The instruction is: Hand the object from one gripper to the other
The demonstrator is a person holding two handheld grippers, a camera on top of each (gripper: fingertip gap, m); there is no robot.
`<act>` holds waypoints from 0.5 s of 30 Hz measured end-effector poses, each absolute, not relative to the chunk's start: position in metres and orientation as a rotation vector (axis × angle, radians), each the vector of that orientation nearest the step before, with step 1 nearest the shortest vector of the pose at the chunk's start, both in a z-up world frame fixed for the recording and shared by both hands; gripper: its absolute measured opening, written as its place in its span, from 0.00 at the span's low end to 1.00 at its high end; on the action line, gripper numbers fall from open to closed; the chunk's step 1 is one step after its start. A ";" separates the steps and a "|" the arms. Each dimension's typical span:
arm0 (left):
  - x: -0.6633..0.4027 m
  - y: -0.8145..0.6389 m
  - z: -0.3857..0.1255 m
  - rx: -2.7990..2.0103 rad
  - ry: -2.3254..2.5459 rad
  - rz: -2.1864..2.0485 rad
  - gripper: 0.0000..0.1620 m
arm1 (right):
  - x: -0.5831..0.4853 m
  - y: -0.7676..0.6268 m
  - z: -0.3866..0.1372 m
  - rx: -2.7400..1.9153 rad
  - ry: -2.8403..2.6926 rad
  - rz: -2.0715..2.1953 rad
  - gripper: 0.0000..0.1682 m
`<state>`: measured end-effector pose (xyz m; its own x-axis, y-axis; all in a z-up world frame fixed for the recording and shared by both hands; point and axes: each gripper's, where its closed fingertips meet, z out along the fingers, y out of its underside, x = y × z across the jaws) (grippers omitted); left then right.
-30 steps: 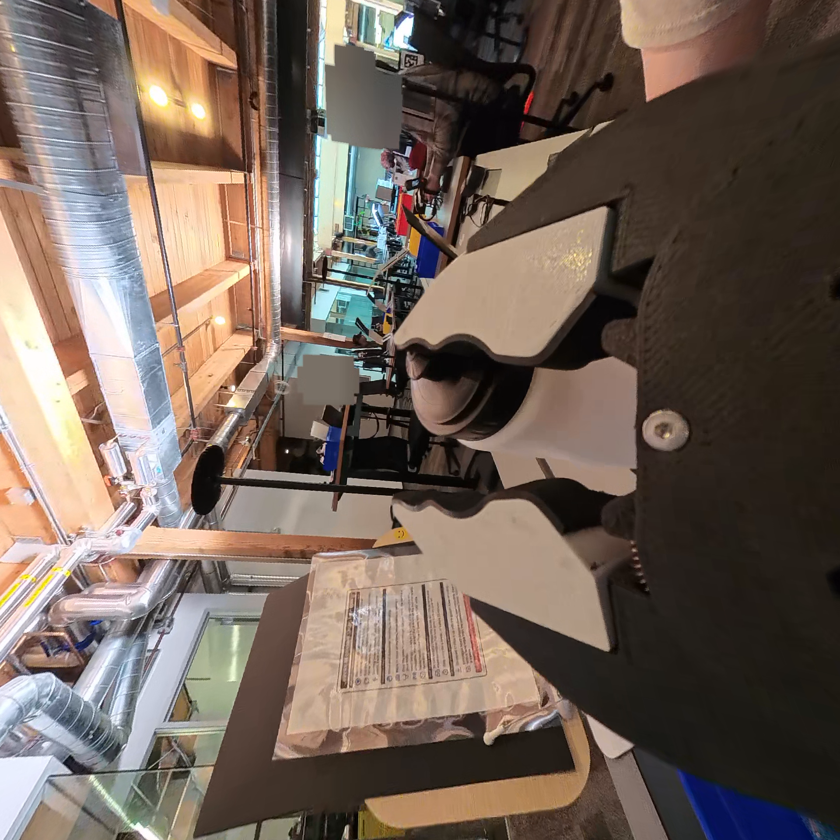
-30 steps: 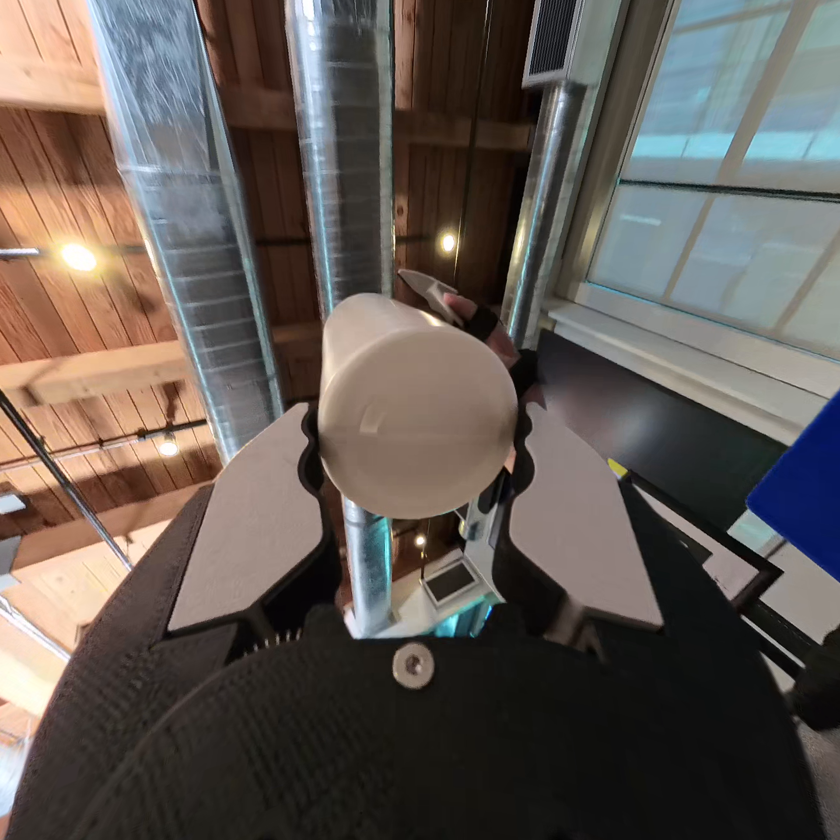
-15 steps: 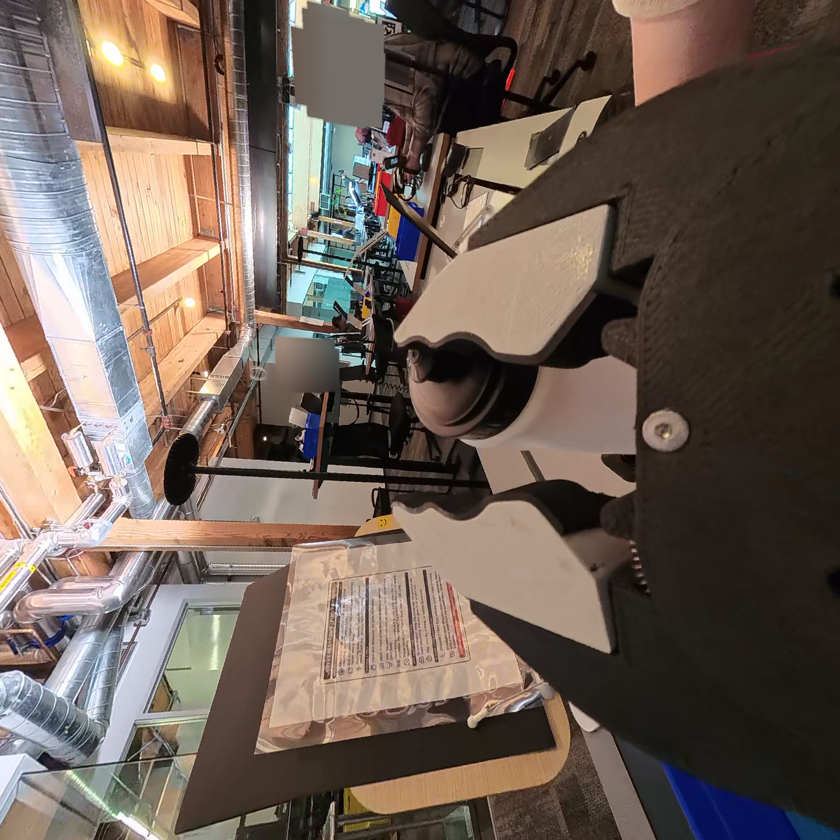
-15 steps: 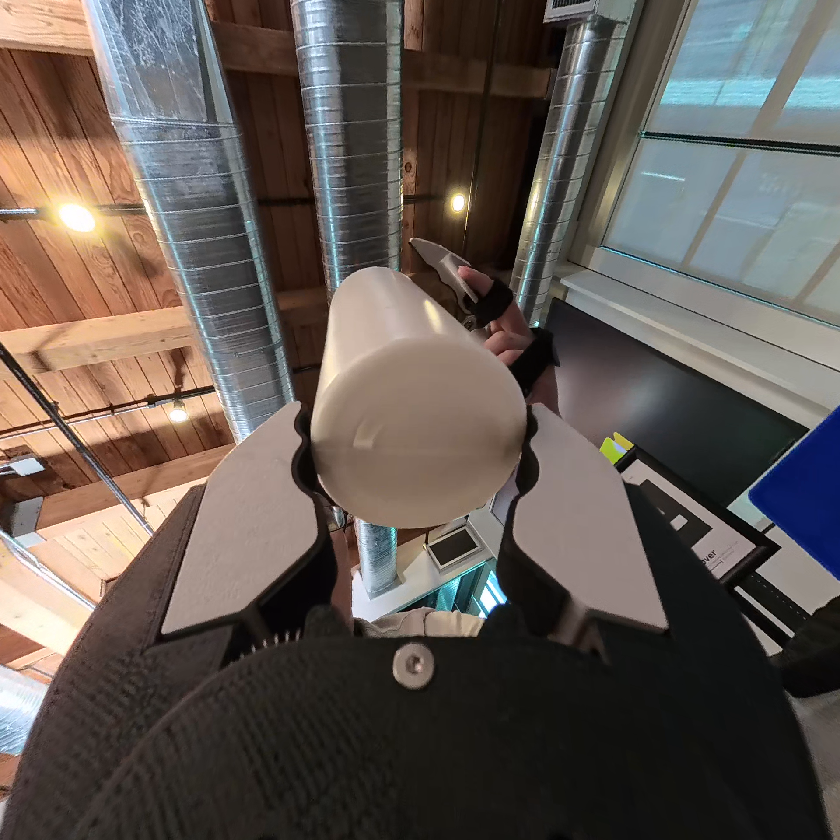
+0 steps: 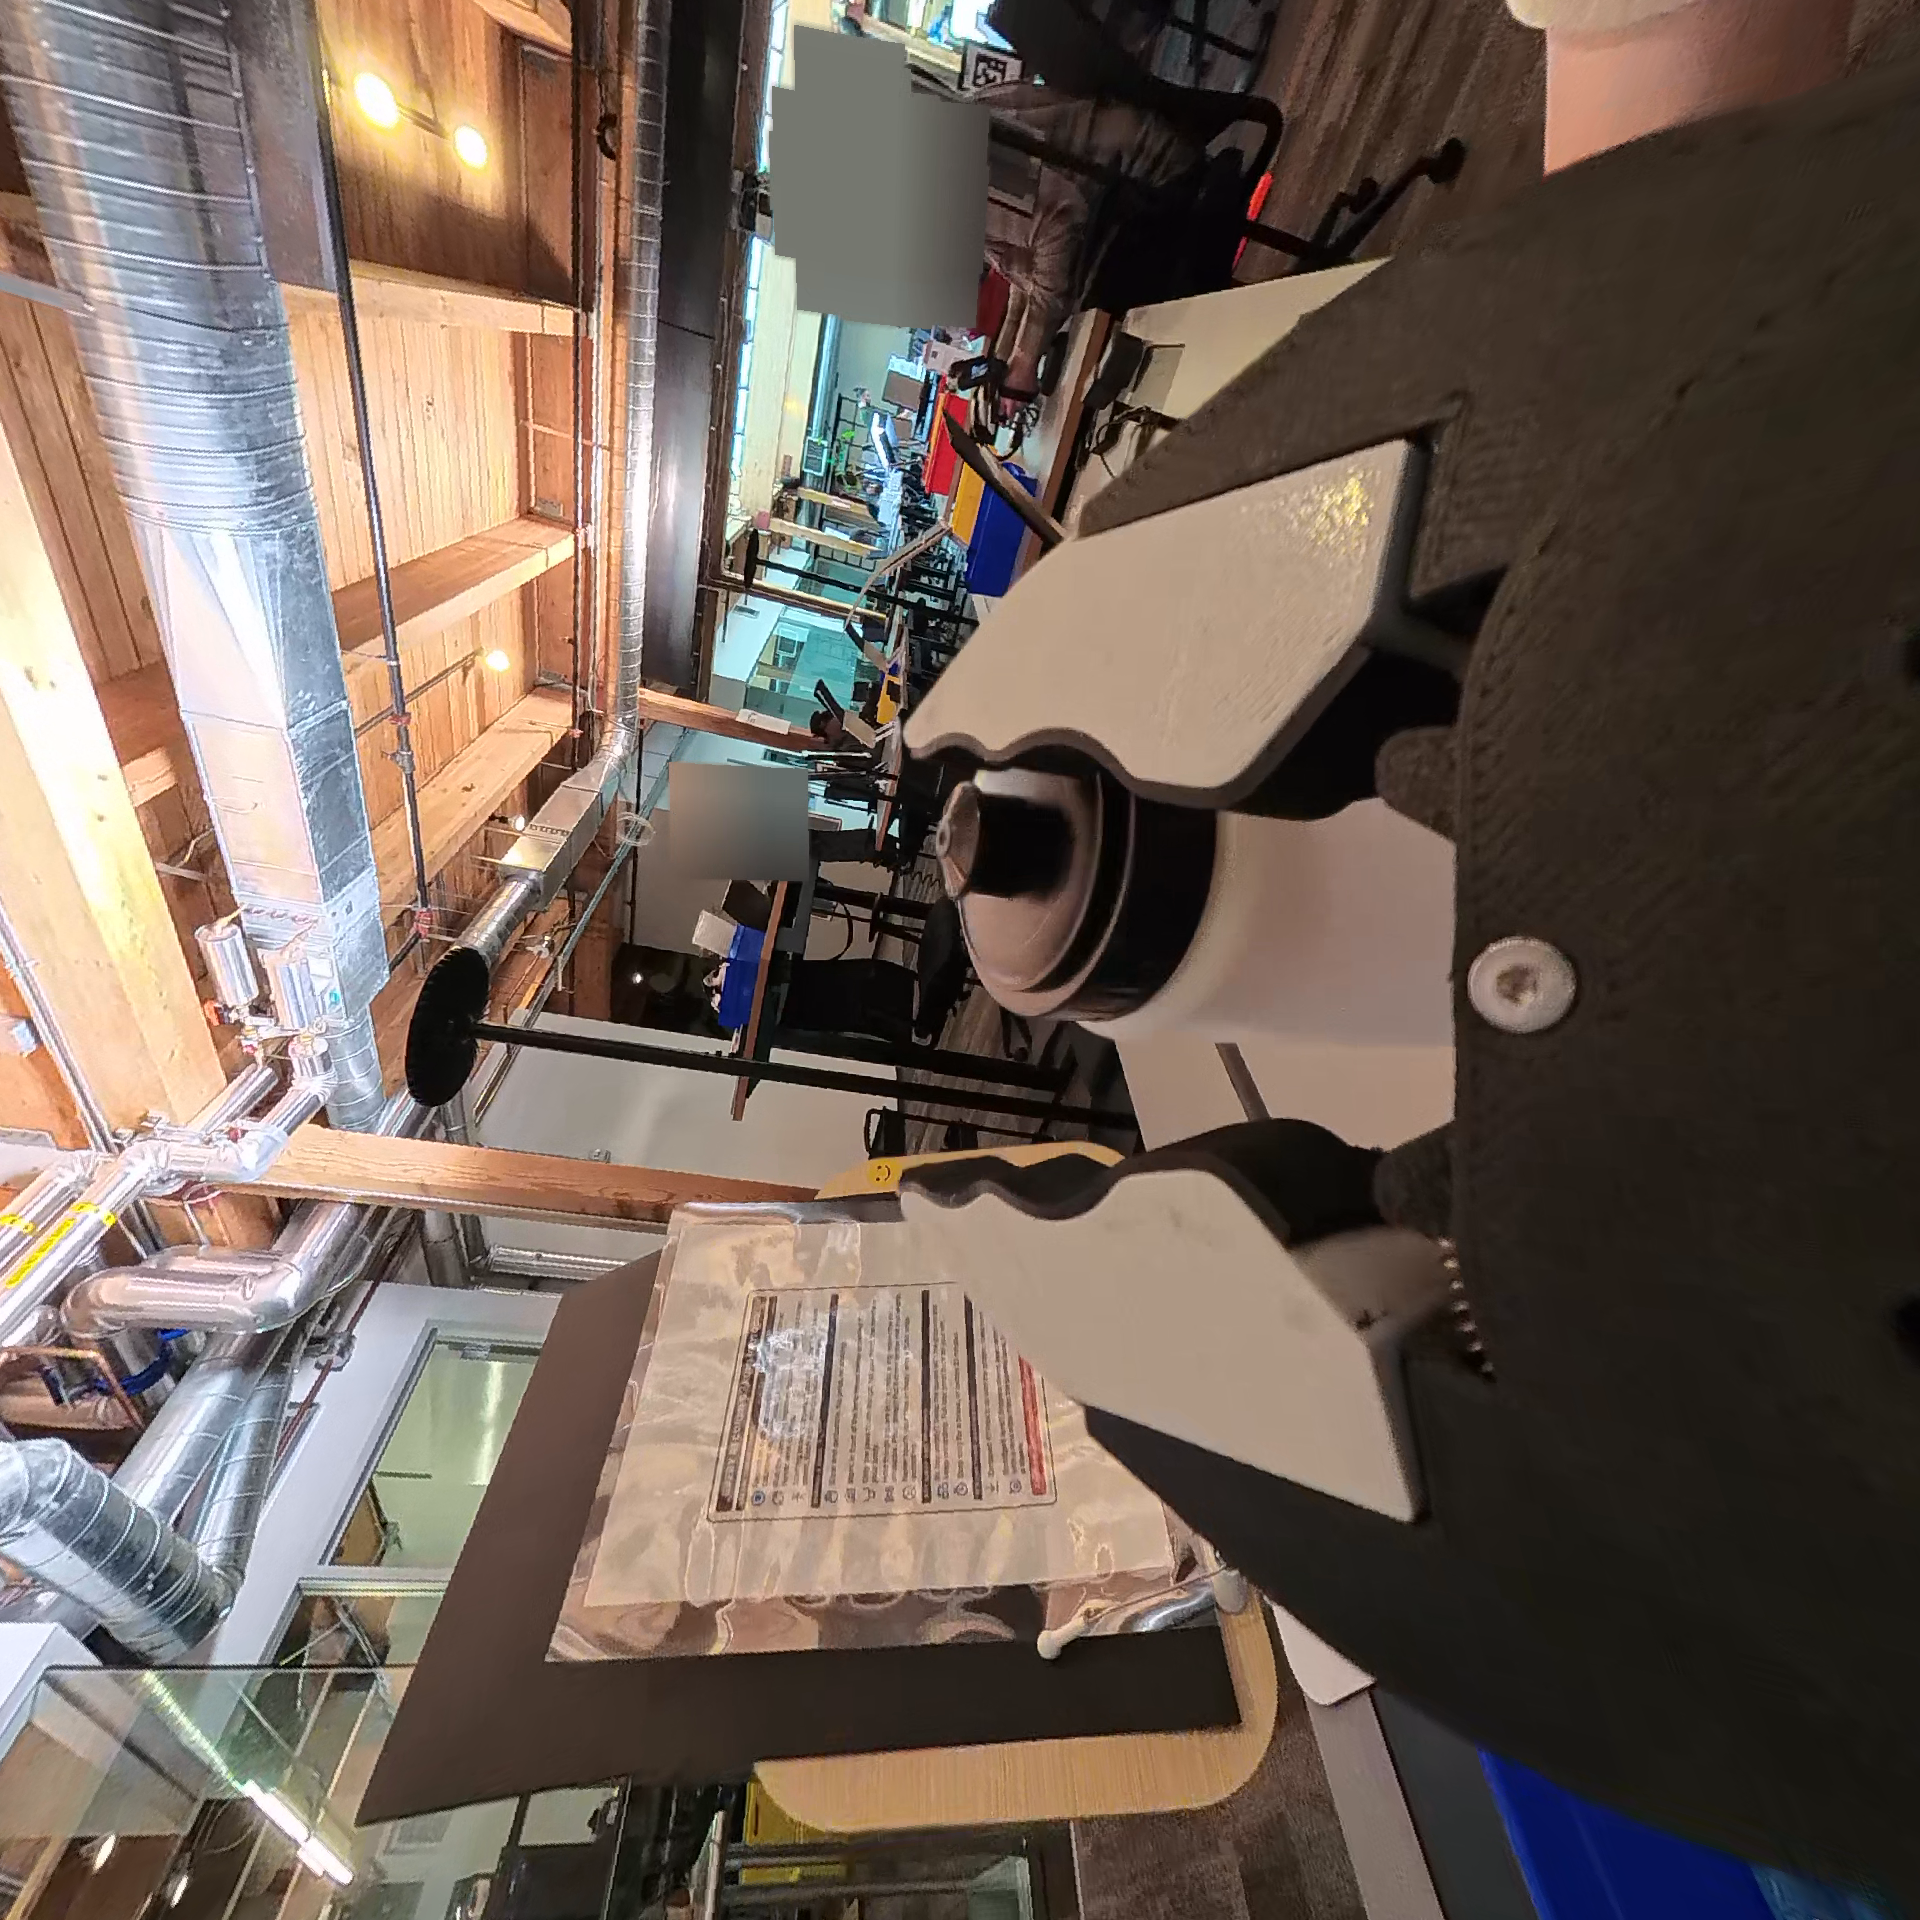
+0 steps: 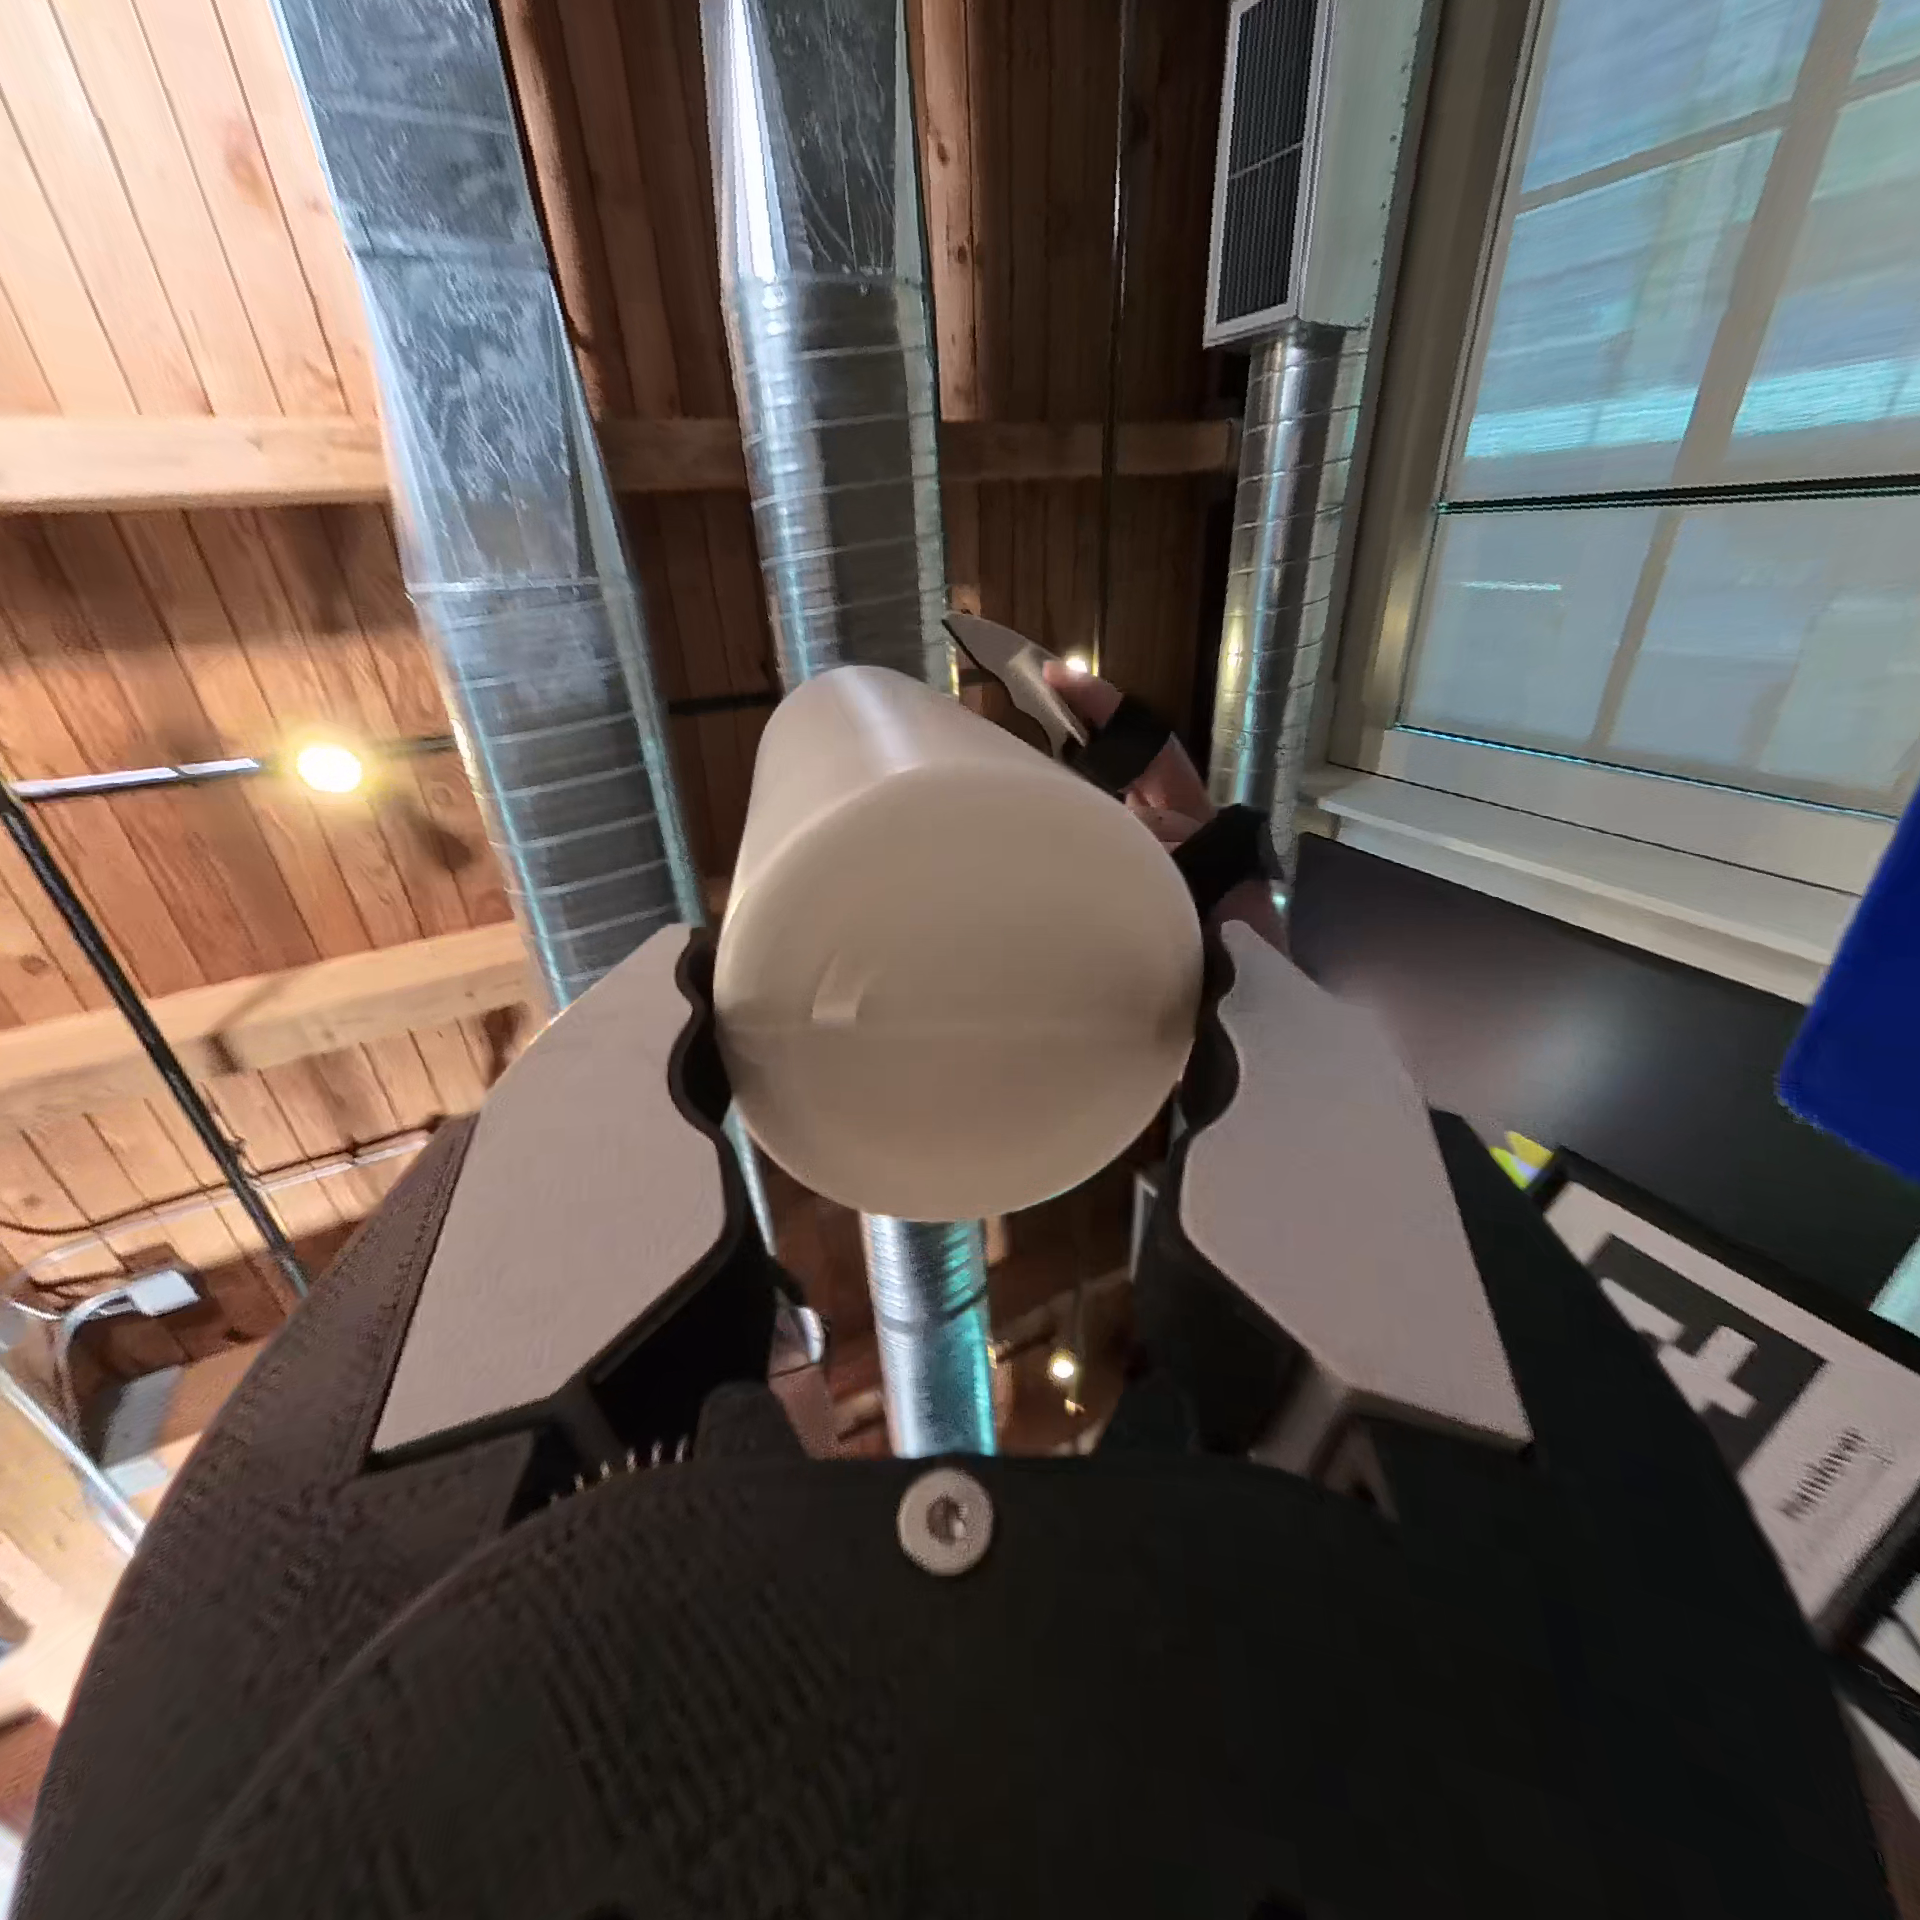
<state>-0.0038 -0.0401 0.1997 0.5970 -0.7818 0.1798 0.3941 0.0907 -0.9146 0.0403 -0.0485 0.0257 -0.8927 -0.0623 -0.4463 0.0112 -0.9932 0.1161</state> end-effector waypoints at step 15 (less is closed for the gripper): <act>-0.054 -0.070 0.229 -0.993 0.299 -0.894 0.44 | 0.093 -0.013 0.068 0.603 -0.123 -3.216 0.52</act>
<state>-0.0535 -0.0704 0.2288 0.6210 -0.7664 0.1645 0.5128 0.2385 -0.8247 0.0928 -0.0133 0.0680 -0.9235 0.1167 -0.3653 -0.1443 -0.9883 0.0490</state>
